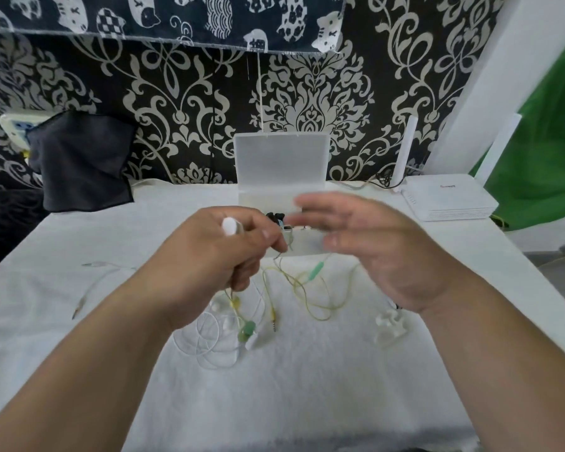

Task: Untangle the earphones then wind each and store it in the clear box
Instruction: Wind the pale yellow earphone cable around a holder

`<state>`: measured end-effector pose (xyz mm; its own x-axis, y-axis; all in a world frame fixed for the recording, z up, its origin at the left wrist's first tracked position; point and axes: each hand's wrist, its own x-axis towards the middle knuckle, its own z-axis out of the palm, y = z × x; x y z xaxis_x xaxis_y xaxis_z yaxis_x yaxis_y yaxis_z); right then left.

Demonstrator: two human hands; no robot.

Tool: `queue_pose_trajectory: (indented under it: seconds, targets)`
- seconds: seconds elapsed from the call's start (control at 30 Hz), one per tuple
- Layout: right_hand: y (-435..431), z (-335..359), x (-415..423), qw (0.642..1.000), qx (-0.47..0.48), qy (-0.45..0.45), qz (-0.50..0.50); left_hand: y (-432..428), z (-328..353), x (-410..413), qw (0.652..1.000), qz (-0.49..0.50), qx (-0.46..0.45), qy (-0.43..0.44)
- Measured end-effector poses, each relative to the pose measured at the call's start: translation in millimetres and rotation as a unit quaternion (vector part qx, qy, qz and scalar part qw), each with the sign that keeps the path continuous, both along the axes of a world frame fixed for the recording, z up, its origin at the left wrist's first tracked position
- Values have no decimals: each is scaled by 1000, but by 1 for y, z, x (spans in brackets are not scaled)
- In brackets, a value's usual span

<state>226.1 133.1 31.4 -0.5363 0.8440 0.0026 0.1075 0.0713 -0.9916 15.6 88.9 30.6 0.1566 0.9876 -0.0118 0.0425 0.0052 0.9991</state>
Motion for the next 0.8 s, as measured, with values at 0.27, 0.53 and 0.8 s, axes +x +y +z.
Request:
queue_pose_trajectory:
  seconds: [0.27,0.53,0.8]
  targets:
    - [1,-7,0,998,-65,18,-10,2,0,-5,999,20,-23,-41]
    - [-3,-8,-11,999,-15,-39,28,0,-1,1,997,-12,-42,-56]
    - [-4,5,-9,991,22,-128,-22,7,-3,-10,990,127,-64,-1]
